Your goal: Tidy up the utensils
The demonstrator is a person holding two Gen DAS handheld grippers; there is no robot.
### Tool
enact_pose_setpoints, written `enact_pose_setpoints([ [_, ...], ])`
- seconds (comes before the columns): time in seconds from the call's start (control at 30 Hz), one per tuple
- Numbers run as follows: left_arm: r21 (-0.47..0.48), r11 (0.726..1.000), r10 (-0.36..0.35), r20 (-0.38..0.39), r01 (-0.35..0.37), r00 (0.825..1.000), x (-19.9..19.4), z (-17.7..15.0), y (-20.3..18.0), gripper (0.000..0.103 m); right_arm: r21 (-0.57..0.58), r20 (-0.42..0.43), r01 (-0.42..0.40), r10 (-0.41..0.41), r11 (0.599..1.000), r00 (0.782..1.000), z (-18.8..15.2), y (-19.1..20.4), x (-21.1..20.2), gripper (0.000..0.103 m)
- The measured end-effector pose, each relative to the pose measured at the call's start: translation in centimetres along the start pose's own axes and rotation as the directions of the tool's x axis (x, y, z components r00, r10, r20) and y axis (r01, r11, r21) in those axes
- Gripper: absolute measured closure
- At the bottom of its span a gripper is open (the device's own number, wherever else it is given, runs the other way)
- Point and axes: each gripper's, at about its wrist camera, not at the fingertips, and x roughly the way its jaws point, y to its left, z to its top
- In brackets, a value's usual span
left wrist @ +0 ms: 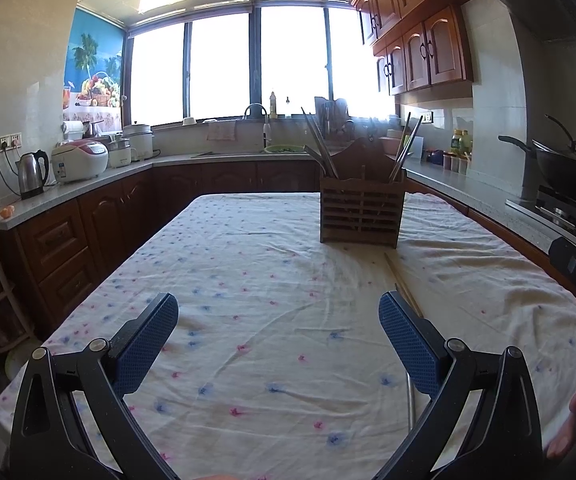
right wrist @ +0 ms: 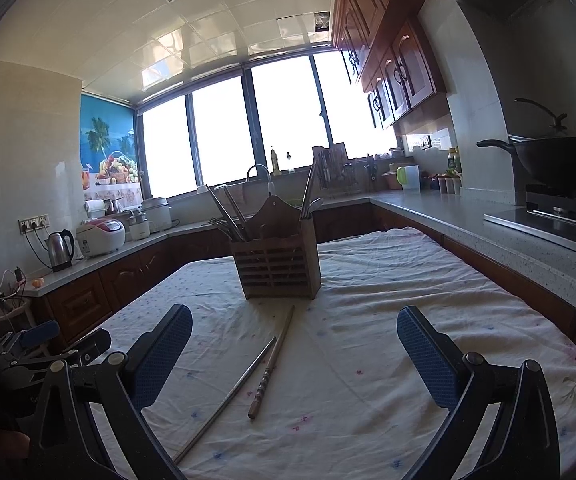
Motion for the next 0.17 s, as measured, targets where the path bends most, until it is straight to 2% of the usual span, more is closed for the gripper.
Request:
enact_pose_setpoints([
  [0.17, -0.001, 1.0, -0.009, -0.015, 0.009, 1.0, 0.42, 0.0, -0.04, 0.0, 0.004, -0.012, 0.004, -0.004, 1.0, 1.0, -0.14, -0.05, 0.38, 0.0],
])
